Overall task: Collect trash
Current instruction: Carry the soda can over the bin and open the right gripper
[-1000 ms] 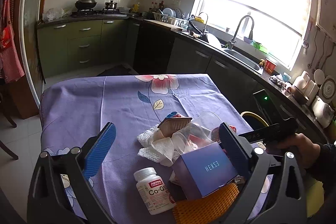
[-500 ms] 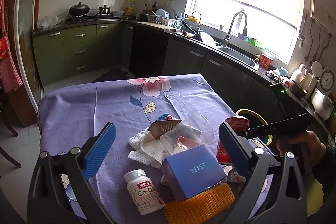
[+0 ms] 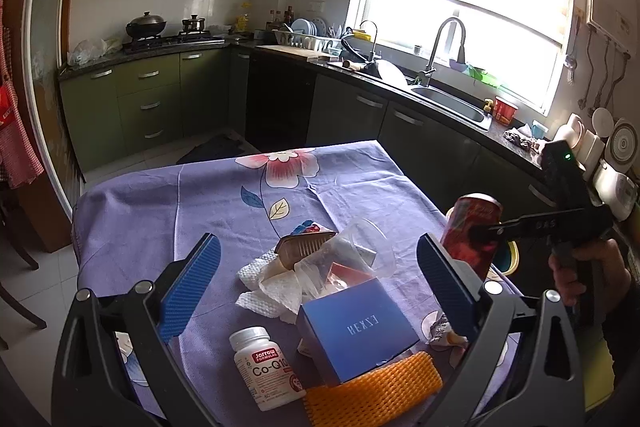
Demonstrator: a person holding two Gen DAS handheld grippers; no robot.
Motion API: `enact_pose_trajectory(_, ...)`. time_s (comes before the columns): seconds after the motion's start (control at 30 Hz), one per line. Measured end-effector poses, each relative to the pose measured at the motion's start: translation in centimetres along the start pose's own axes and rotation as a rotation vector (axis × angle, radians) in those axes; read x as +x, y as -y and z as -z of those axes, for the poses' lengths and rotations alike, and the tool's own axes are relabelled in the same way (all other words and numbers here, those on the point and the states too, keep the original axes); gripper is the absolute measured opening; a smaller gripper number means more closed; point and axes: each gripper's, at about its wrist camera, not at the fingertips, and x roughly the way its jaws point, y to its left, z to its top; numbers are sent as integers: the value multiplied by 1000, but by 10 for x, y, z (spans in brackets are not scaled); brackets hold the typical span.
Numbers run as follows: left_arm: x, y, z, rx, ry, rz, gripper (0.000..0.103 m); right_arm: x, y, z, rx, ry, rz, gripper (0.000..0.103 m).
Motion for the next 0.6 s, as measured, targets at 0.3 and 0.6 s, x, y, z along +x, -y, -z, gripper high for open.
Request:
enact_pose_trajectory(0.3, 9, 9, -4, 16, -10, 5, 94, -64, 83, -13, 120, 174, 158, 58)
enact_pose_trajectory(0.6, 28, 28, -12, 50, -39, 10, 94, -43, 210, -23, 262, 170, 442, 58)
